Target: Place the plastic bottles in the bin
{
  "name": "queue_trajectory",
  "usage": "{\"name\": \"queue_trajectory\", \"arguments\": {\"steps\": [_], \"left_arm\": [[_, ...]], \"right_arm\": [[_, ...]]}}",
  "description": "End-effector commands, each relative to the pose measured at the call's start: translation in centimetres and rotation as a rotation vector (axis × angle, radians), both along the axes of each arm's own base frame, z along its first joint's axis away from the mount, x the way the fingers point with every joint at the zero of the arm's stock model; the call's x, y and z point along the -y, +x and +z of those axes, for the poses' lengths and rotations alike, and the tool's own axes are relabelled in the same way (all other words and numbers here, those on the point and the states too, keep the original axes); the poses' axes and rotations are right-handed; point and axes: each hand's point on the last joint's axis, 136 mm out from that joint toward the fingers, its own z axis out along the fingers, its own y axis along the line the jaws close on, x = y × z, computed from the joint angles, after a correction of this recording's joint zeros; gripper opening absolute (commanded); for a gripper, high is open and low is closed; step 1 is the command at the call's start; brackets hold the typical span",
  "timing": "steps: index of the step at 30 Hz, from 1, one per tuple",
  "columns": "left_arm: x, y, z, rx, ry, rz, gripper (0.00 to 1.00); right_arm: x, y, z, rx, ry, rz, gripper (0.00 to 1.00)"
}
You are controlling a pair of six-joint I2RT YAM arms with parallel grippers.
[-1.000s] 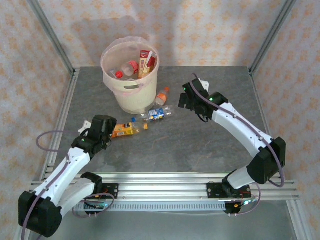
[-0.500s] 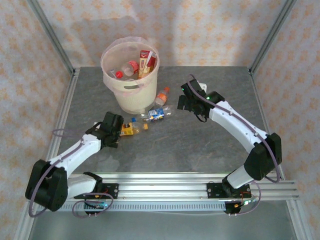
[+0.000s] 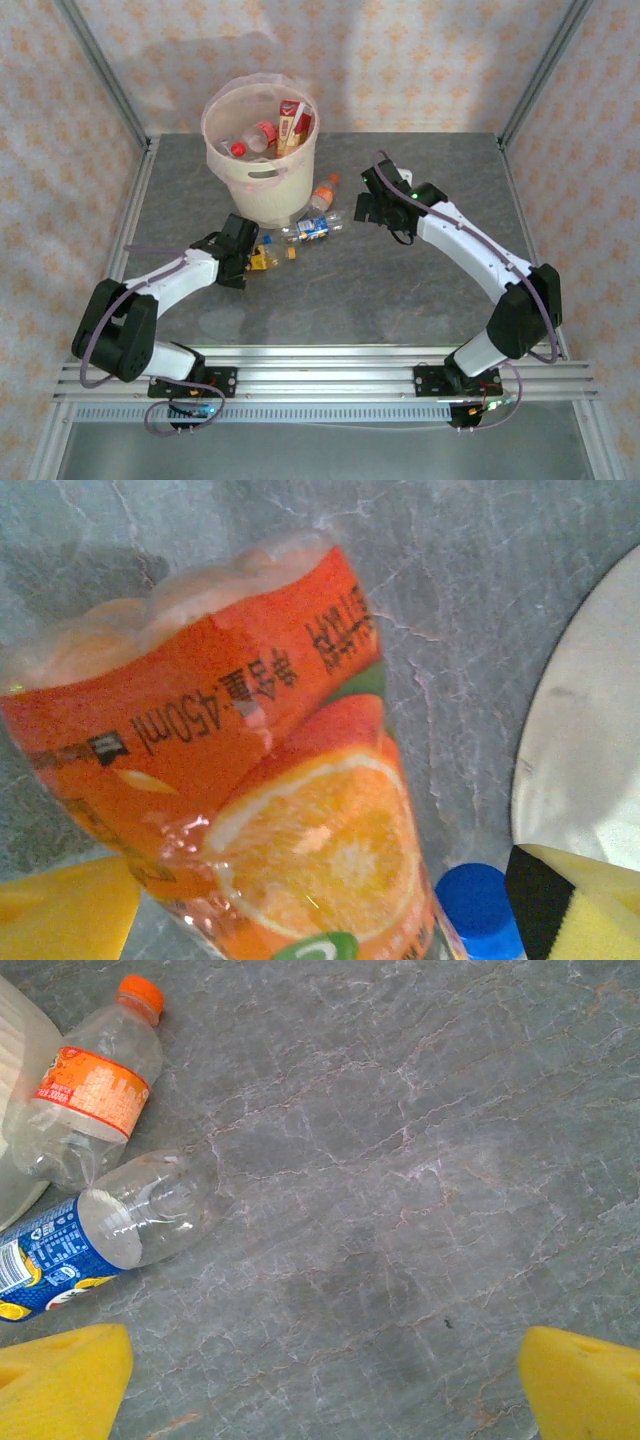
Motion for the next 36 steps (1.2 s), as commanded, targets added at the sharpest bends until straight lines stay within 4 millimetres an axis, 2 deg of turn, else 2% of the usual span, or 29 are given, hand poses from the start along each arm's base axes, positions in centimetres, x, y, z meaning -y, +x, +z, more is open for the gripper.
{"name": "queue_trajectory", "arguments": {"steps": [1,9,17,22,25,29,32,36], "left_arm": [[-0.4,0.7,-0.1,0.016,0.019,0.042,0.95],[-0.5,0.6,-1.8,-0.027,0.041,0.045,0.93],[-1.0,-0.5,-3.0,-0.066,0.056,0.052,0.66],[-2.1,-0.9,-2.2,-0.067,0.098,0.058,0.57],[-3.4,-1.1,-0.8,-0.061,0.148,0.058,0.54],[-5.8,-1.4,1.9,-0.031,0.233,0.068,0.5],[-8.0,-2.1,4.8,-0.007,0.328,0.076,0.49],[-10.8,-3.2,9.7,0.038,0.491,0.076,0.49]], "right_arm": [[0.3,-0.4,-1.0,-0.039,-0.018,0.005,0.99],[0.2,-0.4,-1.1,-0.043,-0.01,0.003,0.99],[0.3,-0.3,-0.5,-0.014,0.004,-0.012,0.99],[0.5,-0.4,0.0,0.003,0.006,-0.02,0.99],[0.6,-0.4,0.3,0.013,0.012,-0.024,0.99],[0.8,-0.4,0.4,0.026,0.012,-0.026,0.99],[0.8,-0.5,0.5,0.032,0.017,-0.027,0.99],[0.7,-0.5,0.3,0.029,0.027,-0.028,0.99]]}}
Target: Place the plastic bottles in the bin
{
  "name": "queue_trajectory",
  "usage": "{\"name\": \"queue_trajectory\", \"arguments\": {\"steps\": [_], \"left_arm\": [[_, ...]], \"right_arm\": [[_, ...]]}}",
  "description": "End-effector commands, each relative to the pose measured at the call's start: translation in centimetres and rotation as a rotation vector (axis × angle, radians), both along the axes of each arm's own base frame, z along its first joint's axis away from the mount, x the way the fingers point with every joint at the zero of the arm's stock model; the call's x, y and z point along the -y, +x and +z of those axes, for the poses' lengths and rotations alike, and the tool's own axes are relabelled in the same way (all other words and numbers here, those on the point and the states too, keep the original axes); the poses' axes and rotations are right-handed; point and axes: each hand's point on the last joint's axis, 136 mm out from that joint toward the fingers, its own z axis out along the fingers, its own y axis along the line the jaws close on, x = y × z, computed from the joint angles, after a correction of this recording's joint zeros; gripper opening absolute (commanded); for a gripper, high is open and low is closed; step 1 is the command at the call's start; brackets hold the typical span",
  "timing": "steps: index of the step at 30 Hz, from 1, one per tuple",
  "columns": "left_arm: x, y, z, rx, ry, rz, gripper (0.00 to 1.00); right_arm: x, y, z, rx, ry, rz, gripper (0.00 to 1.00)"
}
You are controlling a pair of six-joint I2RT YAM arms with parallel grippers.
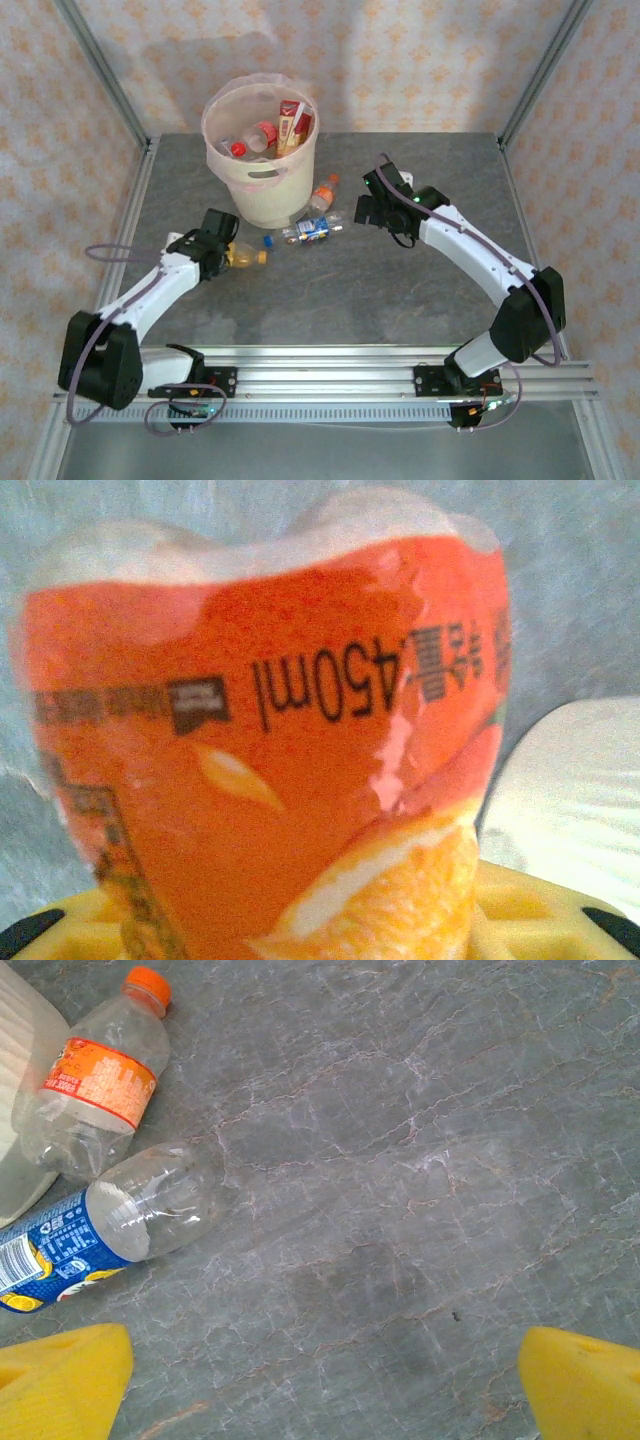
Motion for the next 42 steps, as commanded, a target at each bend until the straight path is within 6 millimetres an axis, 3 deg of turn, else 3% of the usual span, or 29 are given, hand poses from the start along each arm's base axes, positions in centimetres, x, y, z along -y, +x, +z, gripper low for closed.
{"name": "queue_trajectory", "arguments": {"steps": [1,7,12,17,22,26,32,37,42], "left_arm": [[-4.0,-1.8,5.1,-0.009,0.262,0.0,0.49],[-5.8,-1.7,15.8,0.072,0.542,-0.152,0.49],[-5.3,-0.6,24.4,0.076,0.765,-0.379,0.48],[-2.8,2.9,31.4,0.082,0.943,-0.636,0.48],[-0.5,7.6,36.3,0.135,1.089,-0.764,0.48],[1.4,11.6,38.8,0.164,1.183,-0.86,0.48],[3.6,16.7,41.0,0.214,1.253,-0.928,0.49],[5.2,20.6,40.1,0.187,1.296,-1.026,0.49],[5.7,23.9,36.8,0.064,1.36,-1.121,0.51]], "right_arm": [[0.7,-0.1,0.4,0.023,0.006,-0.028,0.99],[0.7,-0.3,0.1,0.014,0.013,-0.032,0.99],[0.5,-0.6,0.4,0.028,0.046,-0.033,0.99],[0.4,-0.7,0.8,0.046,0.074,-0.035,0.99],[0.4,-0.8,0.9,0.048,0.088,-0.04,0.99],[0.4,-1.1,1.0,0.05,0.101,-0.048,0.99],[-0.2,-1.1,0.9,0.05,0.155,-0.055,0.99],[-0.7,-1.2,0.4,0.03,0.181,-0.06,0.99],[-0.7,-1.5,-0.2,0.012,0.2,-0.072,0.99]]}}
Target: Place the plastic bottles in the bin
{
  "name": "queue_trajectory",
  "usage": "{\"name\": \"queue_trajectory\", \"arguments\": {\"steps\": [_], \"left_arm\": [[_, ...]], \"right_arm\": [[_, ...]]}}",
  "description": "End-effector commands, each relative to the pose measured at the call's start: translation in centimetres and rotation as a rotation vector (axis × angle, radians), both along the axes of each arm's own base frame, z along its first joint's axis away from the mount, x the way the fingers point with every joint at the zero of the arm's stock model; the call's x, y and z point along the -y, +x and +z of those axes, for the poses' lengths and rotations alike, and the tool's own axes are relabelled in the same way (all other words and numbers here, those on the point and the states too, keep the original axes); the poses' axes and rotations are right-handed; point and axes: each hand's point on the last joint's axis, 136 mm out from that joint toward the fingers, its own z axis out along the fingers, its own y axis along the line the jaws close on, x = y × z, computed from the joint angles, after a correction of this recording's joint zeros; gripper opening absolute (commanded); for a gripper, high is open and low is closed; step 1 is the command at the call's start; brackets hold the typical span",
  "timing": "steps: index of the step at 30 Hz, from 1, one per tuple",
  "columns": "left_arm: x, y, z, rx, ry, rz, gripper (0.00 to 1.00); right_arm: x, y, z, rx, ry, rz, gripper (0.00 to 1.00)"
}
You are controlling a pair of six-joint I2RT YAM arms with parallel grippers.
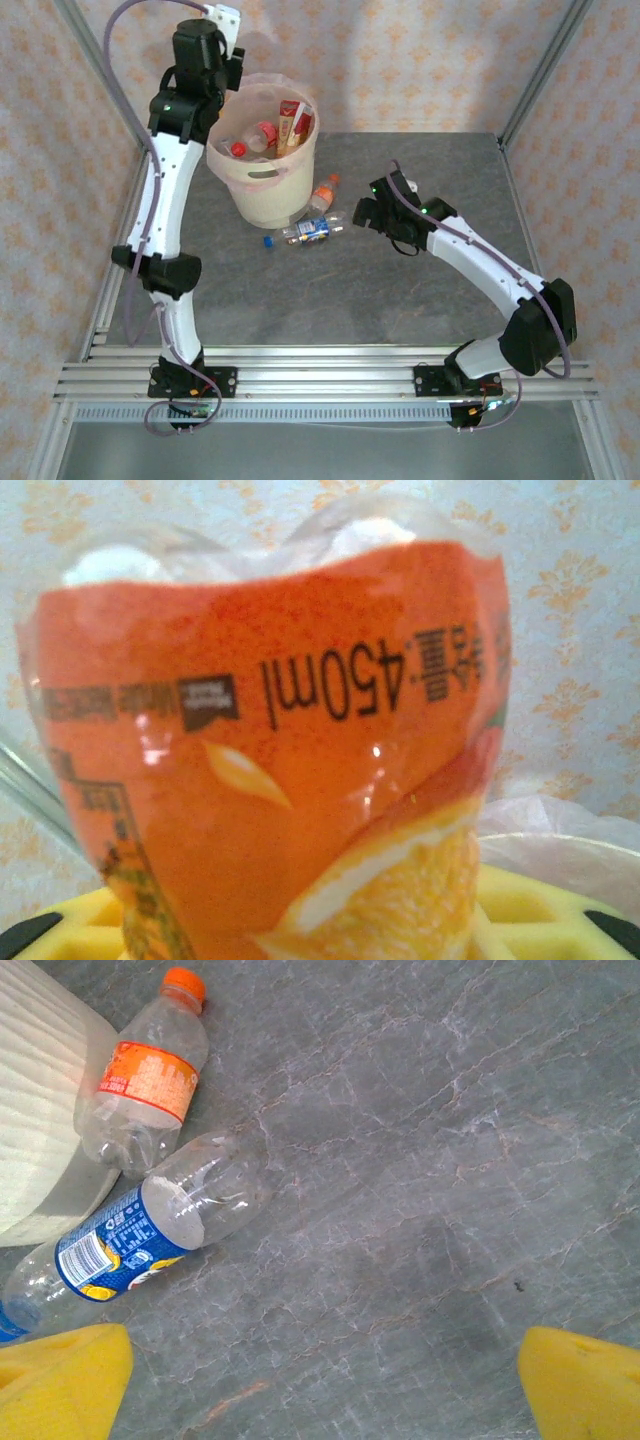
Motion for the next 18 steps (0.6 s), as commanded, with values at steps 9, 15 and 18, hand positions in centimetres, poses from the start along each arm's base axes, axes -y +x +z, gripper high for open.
{"name": "queue_trajectory", "arguments": {"steps": [9,15,18], "left_arm": [[0.6,2.9,-6.1,-0.18,0.207,-0.085,0.53],[0.9,3.2,-8.7,-0.256,0.247,-0.115,0.58],[0.9,3.4,-10.3,-0.301,0.284,-0.125,0.61]], "right_arm": [[0.1,-0.2,0.2,0.006,0.046,-0.036,0.99],[0.2,-0.2,0.1,0.005,0.045,-0.042,0.99],[0.2,-0.3,0.2,0.006,0.045,-0.042,0.99]]}}
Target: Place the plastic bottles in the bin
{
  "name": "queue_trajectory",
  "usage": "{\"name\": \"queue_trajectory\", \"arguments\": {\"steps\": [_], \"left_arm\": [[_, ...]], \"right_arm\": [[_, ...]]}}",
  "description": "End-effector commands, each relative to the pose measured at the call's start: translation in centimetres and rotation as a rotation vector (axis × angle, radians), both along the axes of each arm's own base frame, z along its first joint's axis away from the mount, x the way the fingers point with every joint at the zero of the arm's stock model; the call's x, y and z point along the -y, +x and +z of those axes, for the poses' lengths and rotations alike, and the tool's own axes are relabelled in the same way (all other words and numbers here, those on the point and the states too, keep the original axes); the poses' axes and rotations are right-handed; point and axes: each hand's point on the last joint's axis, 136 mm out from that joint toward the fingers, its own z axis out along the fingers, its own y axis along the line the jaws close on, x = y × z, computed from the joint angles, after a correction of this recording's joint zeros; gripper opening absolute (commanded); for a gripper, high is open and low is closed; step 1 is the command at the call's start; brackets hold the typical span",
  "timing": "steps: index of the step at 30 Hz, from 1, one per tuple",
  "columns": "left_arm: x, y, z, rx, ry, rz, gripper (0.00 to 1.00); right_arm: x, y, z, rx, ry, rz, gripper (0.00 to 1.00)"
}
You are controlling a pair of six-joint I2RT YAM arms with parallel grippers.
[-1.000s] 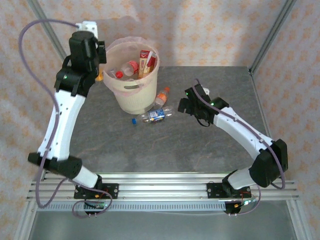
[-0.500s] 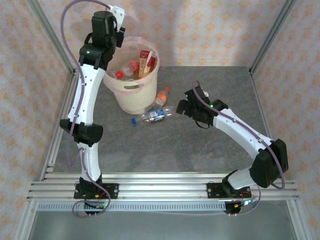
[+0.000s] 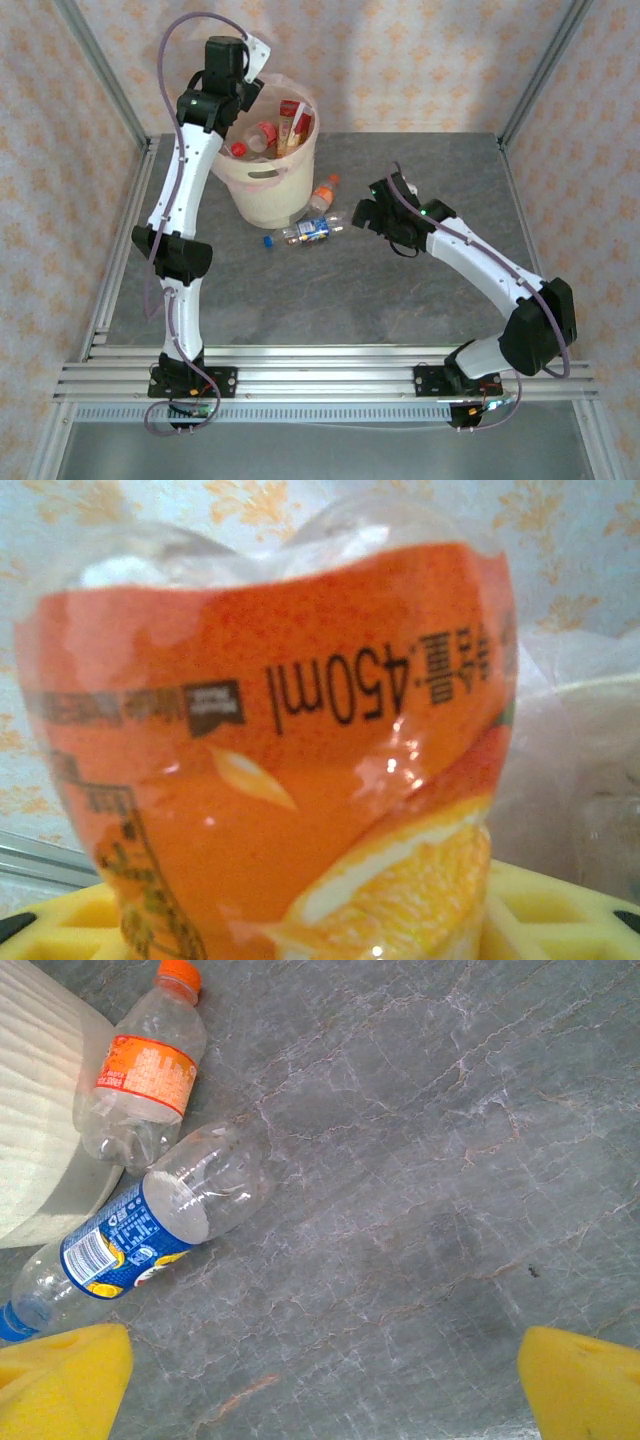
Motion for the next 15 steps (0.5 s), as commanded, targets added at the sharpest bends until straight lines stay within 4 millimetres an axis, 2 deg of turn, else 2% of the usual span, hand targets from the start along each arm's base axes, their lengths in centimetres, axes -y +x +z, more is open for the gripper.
{"name": "queue_trajectory", "arguments": {"steps": [1,4,9,11,15], "left_arm": [[-0.5,-0.5,-1.3,-0.06,0.065,-0.021,0.62],[-0.5,-0.3,-1.9,-0.073,0.08,-0.022,0.69],[-0.5,-0.3,-1.4,-0.059,0.074,-0.02,0.94],[-0.5,-0.5,-1.0,-0.05,0.063,-0.022,0.97],[0.0,-0.9,0.0,-0.026,0.019,-0.04,0.95]], "right_arm": [[0.4,-0.1,0.6,0.022,0.011,-0.017,0.99],[0.5,-0.1,0.7,0.023,0.006,-0.018,0.99],[0.6,-0.1,0.9,0.031,0.003,-0.019,0.99],[0.7,-0.1,1.1,0.036,0.003,-0.021,0.99],[0.6,0.1,1.2,0.039,0.002,-0.019,0.99]]}}
